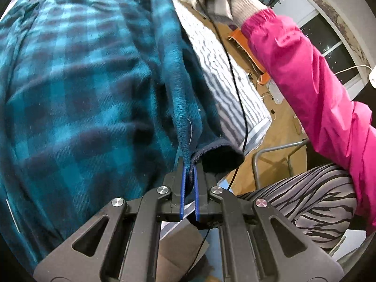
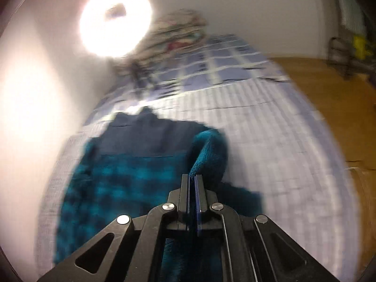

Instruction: Fold large clothes

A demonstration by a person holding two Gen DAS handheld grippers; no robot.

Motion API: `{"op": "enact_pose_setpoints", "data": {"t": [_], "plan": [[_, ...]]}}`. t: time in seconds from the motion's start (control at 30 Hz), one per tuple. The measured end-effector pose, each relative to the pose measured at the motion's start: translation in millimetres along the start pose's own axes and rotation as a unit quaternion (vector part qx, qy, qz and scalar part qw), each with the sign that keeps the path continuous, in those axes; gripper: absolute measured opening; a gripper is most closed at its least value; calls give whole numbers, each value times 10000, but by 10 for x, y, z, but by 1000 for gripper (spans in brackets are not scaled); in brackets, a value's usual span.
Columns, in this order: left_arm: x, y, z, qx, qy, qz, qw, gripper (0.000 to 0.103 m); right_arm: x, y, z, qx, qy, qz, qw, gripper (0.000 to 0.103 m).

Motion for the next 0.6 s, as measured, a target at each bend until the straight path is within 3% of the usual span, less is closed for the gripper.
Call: {"op": "enact_pose_setpoints", "data": {"t": [0.1,0.17,0.2,0.27,0.33,0.47,0.6], "plan": [[27,-68,-84,-133,40,-211,9997,4,289,-185,-187,434,933,-523,9933,10],[-19,-100,-148,-222,136,-305,9992,4,267,-204,-237,496,1226,-589,9895,25],[-52,-107,-159,-236,119,-311,9992,5,213,-177,-245,402,1241,-493,9902,25],[-165,-92,-180,-195,173,-204,9995,12,57,-81,-178,200,1101,-265,9934,25],[-254,-26,-200,-216,217,-28,9995,24,-77,-18,-15,112,670,-158,9976,28],[-321,146,-254,-324,244,181,9990,29,-270,-133,310,456,284,-375,9979,31],[-396,339,-404,-601,392,352,9968,29,-581,-380,362,138,143,-653,9977,38]]}}
Point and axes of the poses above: each gripper's, at about its wrist camera, not at the fingertips, and x roughly the way its jaws point, z to its right, y to its top, the point moved 3 cm from there along x, roughly the way its jaws point, and after that the axes turned 14 degrees about z, right-handed, at the moved point
